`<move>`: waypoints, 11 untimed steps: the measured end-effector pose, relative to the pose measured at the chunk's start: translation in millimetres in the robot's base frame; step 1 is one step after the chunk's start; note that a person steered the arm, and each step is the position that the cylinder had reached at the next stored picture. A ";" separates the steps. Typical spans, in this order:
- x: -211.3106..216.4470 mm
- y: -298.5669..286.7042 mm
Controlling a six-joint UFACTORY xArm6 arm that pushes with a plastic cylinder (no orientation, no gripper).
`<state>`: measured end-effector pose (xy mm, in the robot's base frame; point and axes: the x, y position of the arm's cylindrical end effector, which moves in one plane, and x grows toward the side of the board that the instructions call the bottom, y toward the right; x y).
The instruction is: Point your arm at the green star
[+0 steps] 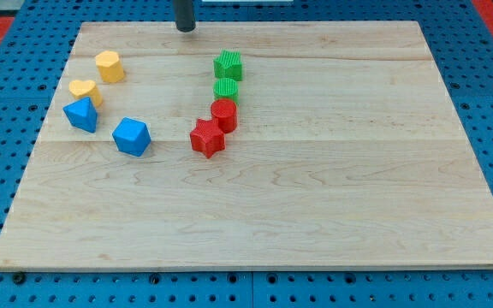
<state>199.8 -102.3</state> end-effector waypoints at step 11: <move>71.0 3.3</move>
<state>270.8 -99.1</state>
